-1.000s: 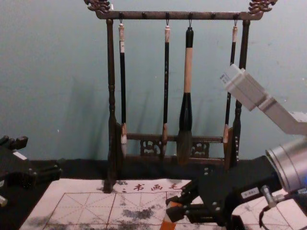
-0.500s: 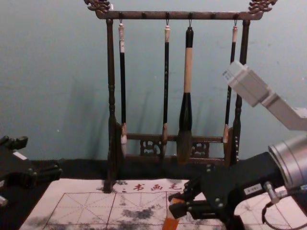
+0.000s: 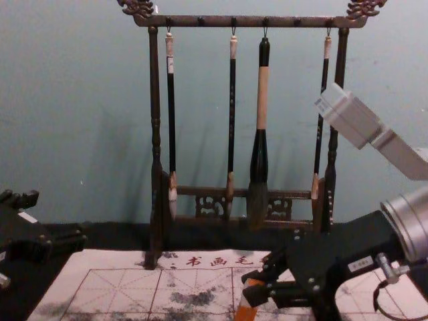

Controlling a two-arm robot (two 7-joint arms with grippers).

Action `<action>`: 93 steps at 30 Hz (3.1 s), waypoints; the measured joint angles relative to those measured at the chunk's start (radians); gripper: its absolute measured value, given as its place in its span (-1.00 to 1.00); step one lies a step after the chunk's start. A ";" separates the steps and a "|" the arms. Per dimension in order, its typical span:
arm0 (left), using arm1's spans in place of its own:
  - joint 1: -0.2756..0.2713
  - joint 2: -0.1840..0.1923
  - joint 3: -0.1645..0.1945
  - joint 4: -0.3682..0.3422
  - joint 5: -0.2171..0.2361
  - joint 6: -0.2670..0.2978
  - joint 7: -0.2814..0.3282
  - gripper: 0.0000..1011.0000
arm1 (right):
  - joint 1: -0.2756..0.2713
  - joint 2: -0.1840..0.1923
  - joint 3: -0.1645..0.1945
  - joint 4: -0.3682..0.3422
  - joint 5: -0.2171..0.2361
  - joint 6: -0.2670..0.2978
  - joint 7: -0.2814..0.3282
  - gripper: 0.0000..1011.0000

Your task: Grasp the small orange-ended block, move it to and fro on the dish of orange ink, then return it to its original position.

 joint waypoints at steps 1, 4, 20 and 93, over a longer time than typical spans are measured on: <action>0.000 0.000 0.000 0.000 0.000 0.000 0.000 0.98 | 0.000 0.001 0.000 -0.002 0.000 0.000 0.000 -0.74; 0.000 0.000 0.000 0.000 0.000 0.000 0.000 0.98 | -0.002 0.007 -0.001 -0.009 -0.002 0.002 0.000 -0.74; 0.000 0.000 0.000 0.000 0.000 0.000 0.000 0.98 | -0.012 0.030 -0.008 -0.038 -0.005 0.006 0.002 -0.74; 0.000 0.000 0.000 0.000 0.000 0.000 0.000 0.98 | 0.041 -0.053 -0.071 0.023 -0.009 -0.029 0.041 -0.74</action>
